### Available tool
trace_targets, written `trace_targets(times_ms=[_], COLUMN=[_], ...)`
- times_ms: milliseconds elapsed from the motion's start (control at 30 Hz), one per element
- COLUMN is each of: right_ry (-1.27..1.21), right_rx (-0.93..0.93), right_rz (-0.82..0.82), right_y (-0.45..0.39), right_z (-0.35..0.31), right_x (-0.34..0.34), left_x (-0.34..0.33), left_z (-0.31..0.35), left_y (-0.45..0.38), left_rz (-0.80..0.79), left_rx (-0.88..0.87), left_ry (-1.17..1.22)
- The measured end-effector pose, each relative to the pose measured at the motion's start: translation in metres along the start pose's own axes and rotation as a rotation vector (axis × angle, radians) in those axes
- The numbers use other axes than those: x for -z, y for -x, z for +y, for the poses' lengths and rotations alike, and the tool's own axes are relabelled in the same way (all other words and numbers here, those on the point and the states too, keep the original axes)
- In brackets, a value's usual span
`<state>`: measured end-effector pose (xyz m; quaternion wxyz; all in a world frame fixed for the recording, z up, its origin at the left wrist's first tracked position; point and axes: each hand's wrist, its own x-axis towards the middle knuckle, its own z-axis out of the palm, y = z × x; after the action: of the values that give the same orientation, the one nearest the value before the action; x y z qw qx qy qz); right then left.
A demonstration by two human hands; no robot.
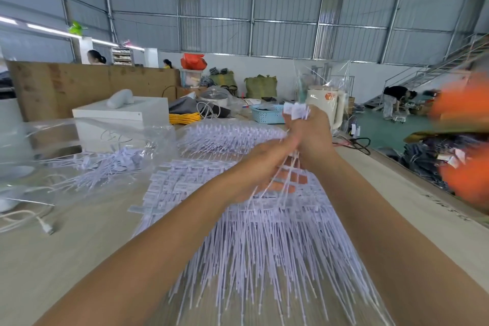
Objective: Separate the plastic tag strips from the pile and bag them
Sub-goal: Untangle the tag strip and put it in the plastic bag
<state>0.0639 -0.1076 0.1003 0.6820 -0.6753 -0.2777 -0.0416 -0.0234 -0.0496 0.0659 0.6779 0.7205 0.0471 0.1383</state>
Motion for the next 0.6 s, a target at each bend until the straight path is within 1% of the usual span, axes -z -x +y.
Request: trace_targets(times_ms=[33, 100, 167, 200, 267, 333, 467, 600], right_ry=[0.024, -0.058, -0.155, -0.121, 0.052, 0.133, -0.01, -0.048], right_rx=[0.025, -0.032, -0.109, -0.1, -0.022, -0.001, -0.129, -0.132], right_rz=[0.044, 0.073, 0.095, 0.11, 0.115, 0.06, -0.129, -0.241], right_y=[-0.003, -0.009, -0.011, -0.011, -0.011, -0.008, 0.004, 0.016], right_z=[-0.004, -0.008, -0.006, -0.002, 0.009, 0.021, 0.032, 0.032], right_x=[0.0, 0.002, 0.004, 0.003, 0.002, -0.002, -0.017, -0.041], left_x=[-0.002, -0.004, -0.004, -0.005, -0.007, -0.003, 0.01, 0.03], left_z=[0.002, 0.005, 0.006, 0.005, 0.002, -0.003, -0.006, -0.005], left_y=[0.003, 0.007, 0.009, 0.01, 0.012, 0.014, 0.02, 0.033], left_rz=[-0.025, -0.037, -0.026, -0.019, 0.012, 0.06, 0.124, 0.203], left_rx=[-0.049, -0.136, -0.134, -0.113, -0.07, -0.017, 0.068, 0.112], left_ry=[-0.081, -0.211, -0.203, -0.162, -0.114, -0.079, 0.067, 0.123])
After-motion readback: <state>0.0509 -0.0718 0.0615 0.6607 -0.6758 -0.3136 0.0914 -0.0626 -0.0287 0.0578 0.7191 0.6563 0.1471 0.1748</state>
